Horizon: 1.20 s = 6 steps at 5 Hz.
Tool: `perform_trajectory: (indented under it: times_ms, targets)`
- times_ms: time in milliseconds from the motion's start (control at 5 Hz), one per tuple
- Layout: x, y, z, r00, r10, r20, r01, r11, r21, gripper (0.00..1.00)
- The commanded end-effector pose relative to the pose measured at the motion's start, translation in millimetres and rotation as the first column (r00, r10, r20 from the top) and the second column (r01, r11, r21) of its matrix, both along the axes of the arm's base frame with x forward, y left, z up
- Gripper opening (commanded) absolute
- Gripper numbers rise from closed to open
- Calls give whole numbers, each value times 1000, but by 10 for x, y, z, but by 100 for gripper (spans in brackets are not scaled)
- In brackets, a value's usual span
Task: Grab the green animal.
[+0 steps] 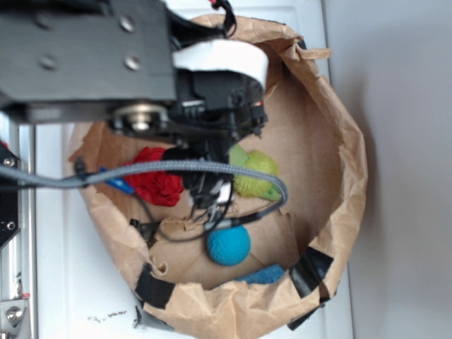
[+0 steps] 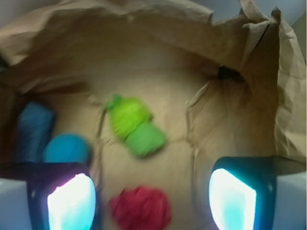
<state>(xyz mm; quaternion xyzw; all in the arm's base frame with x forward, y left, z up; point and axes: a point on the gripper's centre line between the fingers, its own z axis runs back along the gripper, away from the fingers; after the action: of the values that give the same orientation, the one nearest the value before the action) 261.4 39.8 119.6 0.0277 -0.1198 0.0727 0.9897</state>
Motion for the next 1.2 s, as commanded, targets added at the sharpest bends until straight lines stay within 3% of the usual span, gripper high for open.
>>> perform_trajectory:
  times_ms: [0,200,400,600,1000]
  targets:
    - [167,78,-448,998,-10,66,7,999,54,100]
    - [287,0,-727,998,-36,42,33,996,82,100]
    - [312,-127,-840,999,-53,6,53,997,63,100]
    - [293,-128,-815,1000,-17,-2,17,998,55,0]
    - [157,-85,-658,1000,-6,21,5,1000,29,0]
